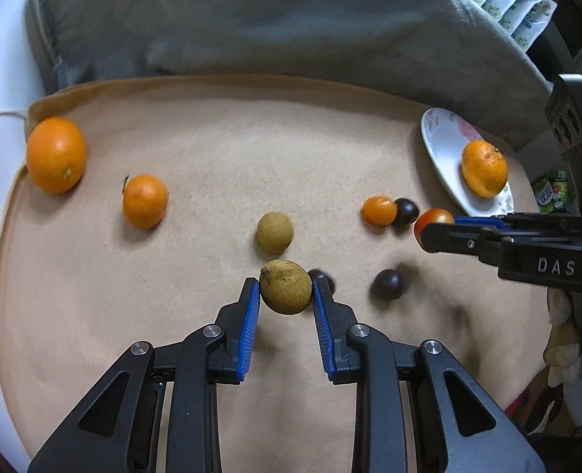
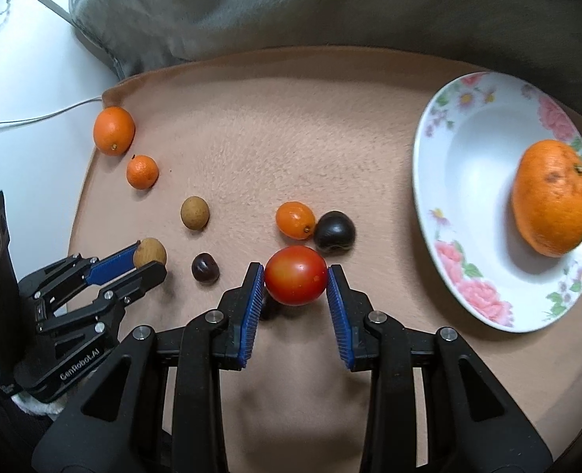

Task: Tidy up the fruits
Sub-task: 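Carry the tomato with right gripper while left carries brown fruit to plate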

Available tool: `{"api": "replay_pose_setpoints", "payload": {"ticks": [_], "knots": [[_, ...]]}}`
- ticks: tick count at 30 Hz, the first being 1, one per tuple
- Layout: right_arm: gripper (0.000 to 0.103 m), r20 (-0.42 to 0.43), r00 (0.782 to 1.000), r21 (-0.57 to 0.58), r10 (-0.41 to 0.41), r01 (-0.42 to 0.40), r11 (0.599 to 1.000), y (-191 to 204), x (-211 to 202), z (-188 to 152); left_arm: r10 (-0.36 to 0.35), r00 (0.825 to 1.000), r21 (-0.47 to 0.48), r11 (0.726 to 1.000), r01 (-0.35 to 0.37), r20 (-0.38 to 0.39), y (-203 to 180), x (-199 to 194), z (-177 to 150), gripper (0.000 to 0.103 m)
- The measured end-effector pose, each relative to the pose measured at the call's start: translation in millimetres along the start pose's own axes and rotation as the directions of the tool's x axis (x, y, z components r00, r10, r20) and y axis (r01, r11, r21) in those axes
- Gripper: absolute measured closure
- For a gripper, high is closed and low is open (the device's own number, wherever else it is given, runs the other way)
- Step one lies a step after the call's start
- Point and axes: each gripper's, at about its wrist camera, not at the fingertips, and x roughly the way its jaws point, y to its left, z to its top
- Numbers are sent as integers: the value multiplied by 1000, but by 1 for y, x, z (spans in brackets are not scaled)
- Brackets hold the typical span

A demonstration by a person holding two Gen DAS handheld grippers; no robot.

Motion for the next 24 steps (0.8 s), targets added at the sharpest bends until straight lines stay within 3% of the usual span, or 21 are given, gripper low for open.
{"api": "replay_pose_setpoints", "payload": {"ticks": [11,24], "knots": [[69,77,995,17,-70,68,998,-33,-39,-14,-52,998,83,995,50,25,-45,5,28,77],[69,101,986,90,-129,120,989,-85,-69,-30,-108,994,175,979,104,11,-99,23,58,77]]}}
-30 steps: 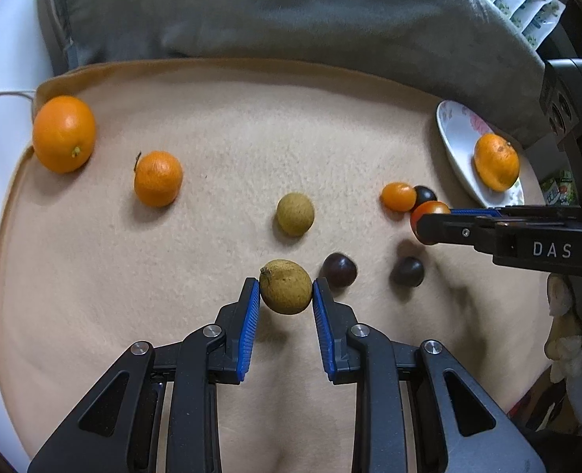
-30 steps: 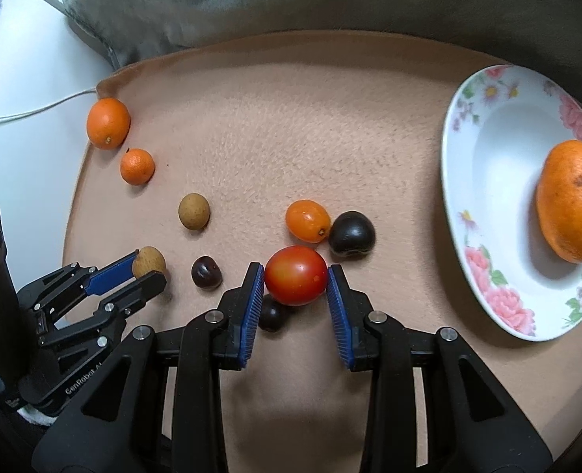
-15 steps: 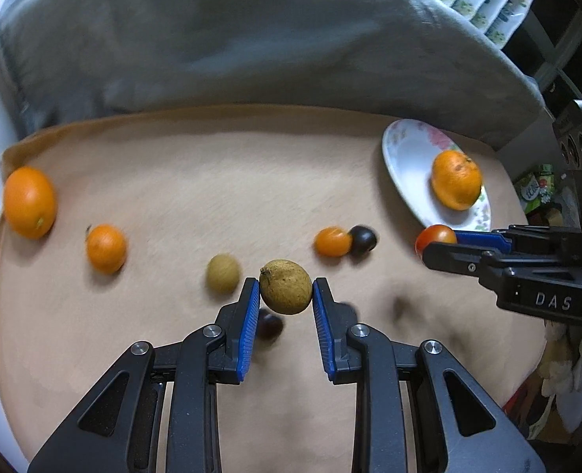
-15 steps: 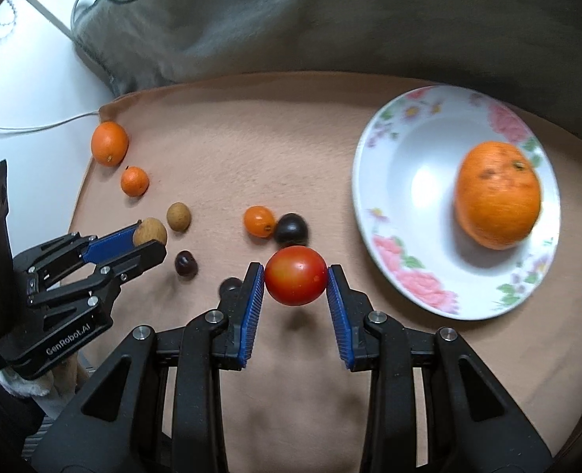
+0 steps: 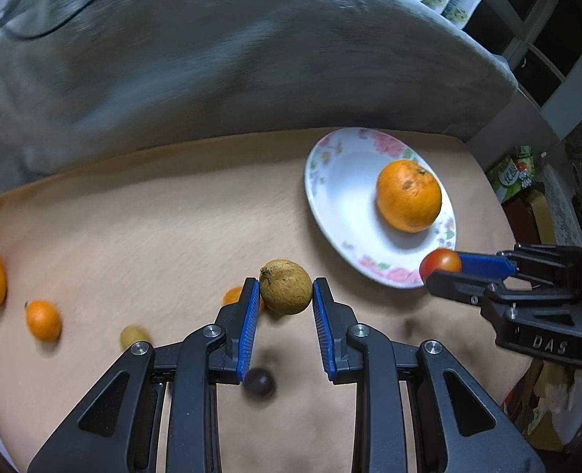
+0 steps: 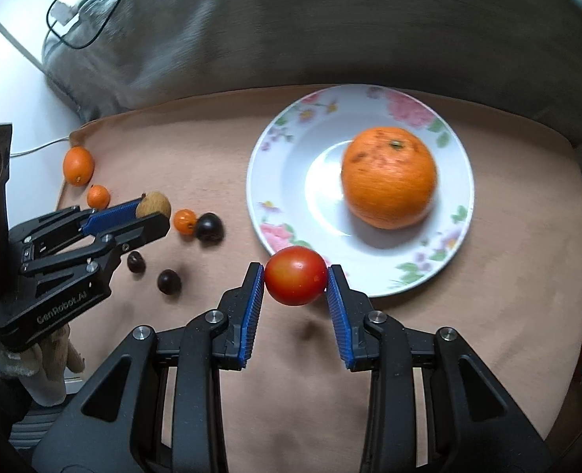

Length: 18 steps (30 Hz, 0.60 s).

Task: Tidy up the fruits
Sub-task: 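Carry the tomato with right gripper while left carries brown fruit to plate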

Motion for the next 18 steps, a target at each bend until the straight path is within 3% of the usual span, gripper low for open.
{"api": "replay_pose_setpoints", "payload": {"ticks": [18], "knots": [[69,26,999,29,-20,19,999,-23,-6,4,-23,1000,93,995,24,-8,-48,32,55,77]]}}
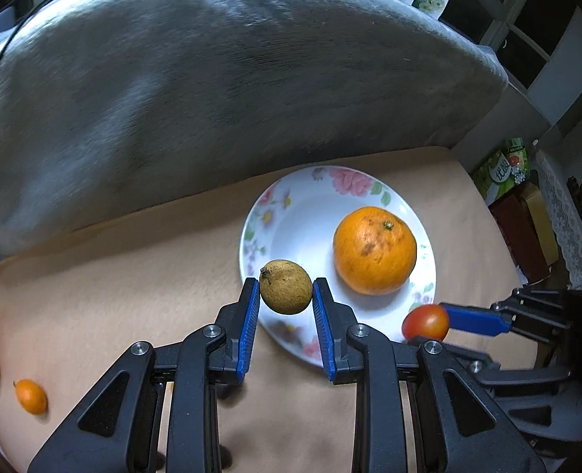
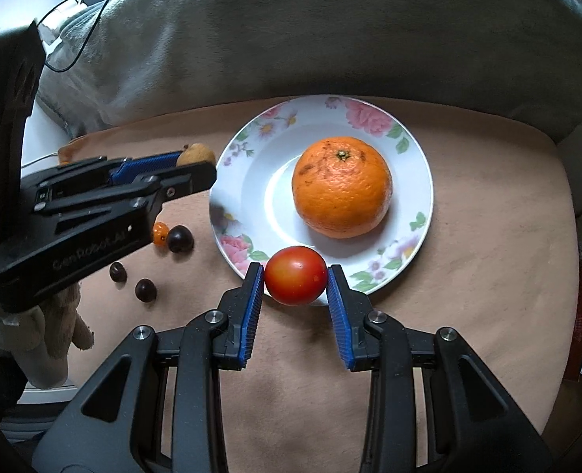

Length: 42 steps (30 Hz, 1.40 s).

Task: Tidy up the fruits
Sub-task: 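Carry the tomato with right gripper while left carries brown fruit to plate, then open the right gripper on the plate while left releases brown fruit there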

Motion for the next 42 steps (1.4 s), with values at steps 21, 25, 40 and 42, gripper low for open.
{"api": "replay_pose_setpoints", "payload": {"ticks": [21,25,40,42], "knots": [[68,1,1000,-17,-14,14,1000,-4,7,3,-23,999,-23,999,23,-27,-4,6,18,77],[68,5,1000,-22,-18,18,1000,-4,7,5,-22,1000,-13,1000,22,-18,-6,5,20,77],[37,29,999,-33,-25,26,999,-1,0,9,-17,1000,-19,1000,17,23,-7,-7,25,33],[37,32,999,-39,-30,31,999,2,-1,8,-12,1000,-23,1000,13,24,-6,-9,25,33]]}}
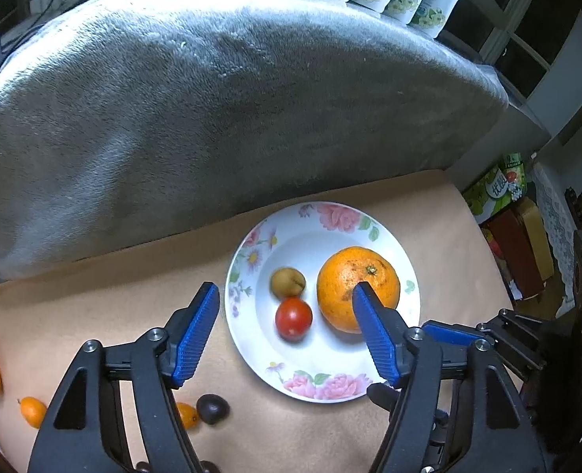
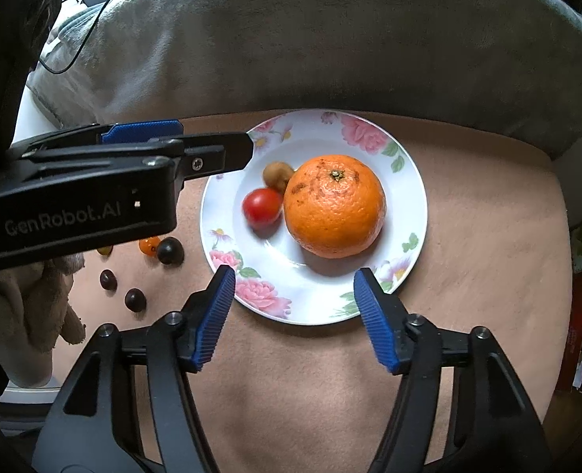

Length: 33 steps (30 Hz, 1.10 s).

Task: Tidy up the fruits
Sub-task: 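Open the right gripper on the plate while left releases brown fruit there, then withdraw both grippers from the plate toward the remaining small fruits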

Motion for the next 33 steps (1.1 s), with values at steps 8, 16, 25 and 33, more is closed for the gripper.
{"api": "replay_pose_setpoints", "payload": {"ticks": [8,16,25,33], "knots": [[37,24,999,39,21,-22,999,1,-7,-4,9,1000,-17,1000,-8,12,5,-9,-5,33],[35,82,996,-3,40,-40,999,13,-18,-6,37,999,-47,998,-36,36,24,-29,-18,33],[26,67,997,-70,48,-43,997,39,-15,0,110,993,-129,986,-103,44,72,-58,-45,33],[26,33,995,-112,98,-94,989,61,-4,4,168,985,-226,961,-159,25,119,-75,-78,33]]}}
